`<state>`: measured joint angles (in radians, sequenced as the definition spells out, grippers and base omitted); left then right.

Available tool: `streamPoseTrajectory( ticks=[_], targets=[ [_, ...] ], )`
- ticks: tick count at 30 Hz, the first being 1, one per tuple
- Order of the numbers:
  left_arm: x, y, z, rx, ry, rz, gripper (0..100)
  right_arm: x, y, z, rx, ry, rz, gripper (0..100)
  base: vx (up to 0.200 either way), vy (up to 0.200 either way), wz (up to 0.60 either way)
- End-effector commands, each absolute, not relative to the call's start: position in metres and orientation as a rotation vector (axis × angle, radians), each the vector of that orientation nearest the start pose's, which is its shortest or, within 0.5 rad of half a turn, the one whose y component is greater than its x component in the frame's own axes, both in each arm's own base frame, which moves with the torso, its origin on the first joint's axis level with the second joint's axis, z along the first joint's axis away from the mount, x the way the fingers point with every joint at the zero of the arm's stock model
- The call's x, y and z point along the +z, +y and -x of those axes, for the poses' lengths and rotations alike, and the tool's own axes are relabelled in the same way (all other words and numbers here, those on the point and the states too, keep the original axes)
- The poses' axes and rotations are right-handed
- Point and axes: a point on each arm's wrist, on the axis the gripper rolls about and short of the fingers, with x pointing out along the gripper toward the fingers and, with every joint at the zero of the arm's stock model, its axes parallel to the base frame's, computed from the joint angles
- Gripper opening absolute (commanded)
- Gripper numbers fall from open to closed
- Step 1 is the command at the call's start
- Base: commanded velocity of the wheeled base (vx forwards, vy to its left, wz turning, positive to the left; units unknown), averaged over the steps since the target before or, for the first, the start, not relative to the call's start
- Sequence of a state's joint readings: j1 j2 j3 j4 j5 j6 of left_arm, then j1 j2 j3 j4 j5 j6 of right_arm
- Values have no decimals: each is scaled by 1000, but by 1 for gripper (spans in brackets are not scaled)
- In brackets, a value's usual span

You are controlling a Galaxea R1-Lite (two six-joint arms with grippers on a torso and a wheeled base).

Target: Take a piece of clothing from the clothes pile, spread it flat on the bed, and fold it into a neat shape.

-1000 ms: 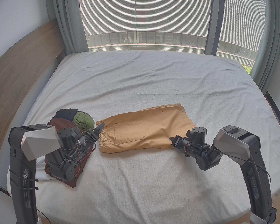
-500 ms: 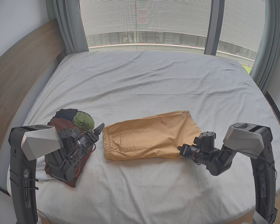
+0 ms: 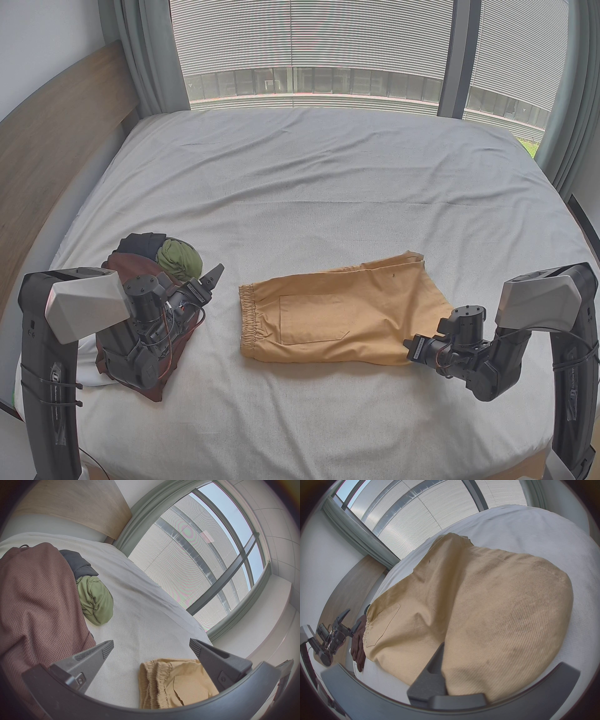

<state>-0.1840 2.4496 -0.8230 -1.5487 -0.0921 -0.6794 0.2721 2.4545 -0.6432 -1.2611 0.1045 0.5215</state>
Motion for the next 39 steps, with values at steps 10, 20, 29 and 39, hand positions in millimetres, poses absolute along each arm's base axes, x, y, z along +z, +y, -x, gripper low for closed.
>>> streamPoseTrajectory(
  ticks=[10, 20, 29, 39],
  targets=[
    [4, -76, -391, -240, 173, 671, 100, -62, 78, -308, 163, 648, -430, 0, 0, 0, 0],
    [3, -77, -390, -243, 179, 670, 100, -69, 80, -308, 172, 631, -429, 100, 0, 0, 0],
    [-4, -91, -378, -301, 252, 684, 100, -42, 83, -278, 223, 664, -416, 100, 0, 0, 0],
    [-22, -113, -366, -366, 342, 676, 100, -7, 92, -235, 347, 656, -408, 100, 0, 0, 0]
  ],
)
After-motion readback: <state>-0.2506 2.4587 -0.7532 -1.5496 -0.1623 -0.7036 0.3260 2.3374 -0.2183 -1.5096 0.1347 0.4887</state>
